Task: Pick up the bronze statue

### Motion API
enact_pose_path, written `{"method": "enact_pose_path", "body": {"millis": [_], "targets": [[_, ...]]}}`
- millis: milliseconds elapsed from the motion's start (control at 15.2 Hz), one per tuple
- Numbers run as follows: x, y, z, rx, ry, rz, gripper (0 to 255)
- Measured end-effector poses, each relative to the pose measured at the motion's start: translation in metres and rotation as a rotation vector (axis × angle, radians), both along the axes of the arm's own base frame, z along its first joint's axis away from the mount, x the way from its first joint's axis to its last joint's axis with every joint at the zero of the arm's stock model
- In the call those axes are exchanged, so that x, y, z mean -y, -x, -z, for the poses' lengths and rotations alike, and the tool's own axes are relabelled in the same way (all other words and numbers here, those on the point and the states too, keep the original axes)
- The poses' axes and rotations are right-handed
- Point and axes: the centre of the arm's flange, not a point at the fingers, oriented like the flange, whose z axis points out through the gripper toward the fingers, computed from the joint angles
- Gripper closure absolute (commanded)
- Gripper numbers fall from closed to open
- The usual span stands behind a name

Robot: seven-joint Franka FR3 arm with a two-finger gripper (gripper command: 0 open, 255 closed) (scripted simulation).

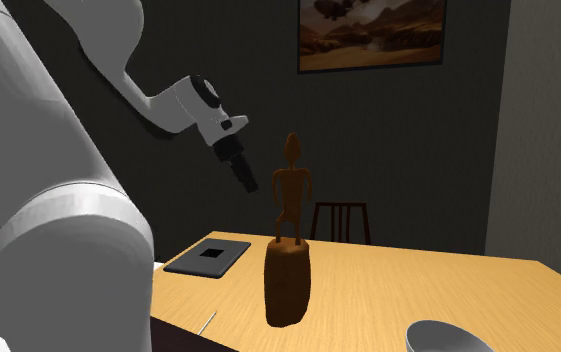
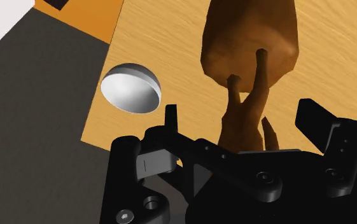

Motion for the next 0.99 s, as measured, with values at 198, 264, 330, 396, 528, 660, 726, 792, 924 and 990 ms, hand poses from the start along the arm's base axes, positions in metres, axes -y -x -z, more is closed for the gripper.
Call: {"method": "enact_pose_path", "body": {"millis": [198,264,330,396,528,660,726,792,924,990], "targets": [[-0.007,-0.037,0.030,0.042,0.074,0.155,0],[-0.006,-0.052,0.040,0.052,0.094,0.203,0],[-0.007,-0.065,0.048,0.069,0.115,0.252,0],[-0.002,-0.074,0.055,0.087,0.142,0.307,0],[0.006,-0.095,0.070,0.123,0.178,0.393,0],[0.009,-0.100,0.080,0.137,0.192,0.418,0],[0.010,-0.103,0.086,0.140,0.195,0.423,0],[0.011,-0.103,0.091,0.141,0.196,0.425,0],[0.010,-0.103,0.102,0.142,0.198,0.426,0],[0.010,-0.104,0.108,0.142,0.198,0.427,0]]}}
